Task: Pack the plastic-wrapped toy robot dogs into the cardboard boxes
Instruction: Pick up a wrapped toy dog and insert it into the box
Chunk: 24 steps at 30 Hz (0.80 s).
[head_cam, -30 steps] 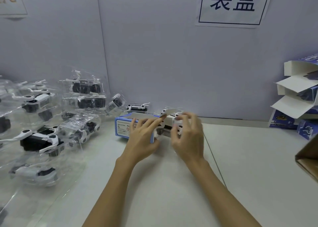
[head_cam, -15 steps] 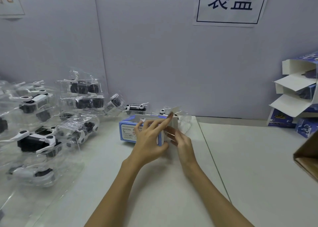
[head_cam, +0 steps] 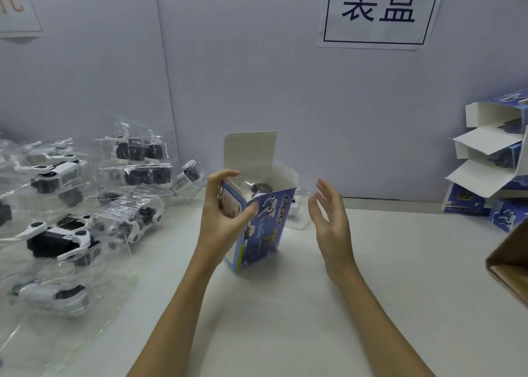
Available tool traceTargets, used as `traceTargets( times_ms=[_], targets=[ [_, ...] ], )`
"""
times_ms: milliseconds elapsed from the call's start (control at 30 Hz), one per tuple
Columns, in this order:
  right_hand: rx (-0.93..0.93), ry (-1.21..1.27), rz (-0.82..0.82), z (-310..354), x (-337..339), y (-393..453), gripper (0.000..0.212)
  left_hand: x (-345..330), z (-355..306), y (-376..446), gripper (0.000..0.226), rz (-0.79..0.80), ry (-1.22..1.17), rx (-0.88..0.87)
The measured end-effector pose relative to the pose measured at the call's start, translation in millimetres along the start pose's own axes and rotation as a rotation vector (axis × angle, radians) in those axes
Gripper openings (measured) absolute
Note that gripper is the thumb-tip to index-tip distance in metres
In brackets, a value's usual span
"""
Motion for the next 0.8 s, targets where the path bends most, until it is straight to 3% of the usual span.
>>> traceTargets(
  times_ms=[200,333,400,467,600,733,800],
  targets=[
    [0.094,0.039,0.178,24.1,-16.4,-6.7,0.055,-31.5,16.4,-10.1,0.066,0.107,-0.375,0.249],
    [0.104,0.004,0.133,25.1,-15.8,-10.3,0.055,-41.5,16.3,-17.3,0.051,0.091,-0.221,0.228],
    [0.124,-0.036,0.092,26.6,-11.9,-11.3,0.046,-45.2,8.8,-18.3,0.033,0.104,-0.115,0.159],
    [0.153,-0.094,0.028,30.9,-5.7,-9.9,0.052,-46.7,2.1,-15.8,0.014,0.096,-0.019,0.117],
    [0.154,-0.106,-0.014,35.0,-3.6,-5.3,0.061,-45.8,2.1,-13.3,0.02,0.072,-0.029,0.138],
    [0.108,-0.012,0.014,29.9,-4.6,-5.7,0.03,-41.8,-0.8,-15.7,0.026,0.036,-0.098,0.121],
    [0.094,0.049,0.031,31.4,-4.0,-5.9,0.025,-38.5,0.2,-14.8,0.024,-0.001,-0.104,0.111]
  ],
)
Point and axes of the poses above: each hand's wrist, its own y-axis towards the middle knuckle, its own x-axis out of the back of the hand, z = x × y, the point moved 10 cm from there along y, towards the middle knuckle, and after that the axes turned 15 degrees about -y, right-handed, at the moved point
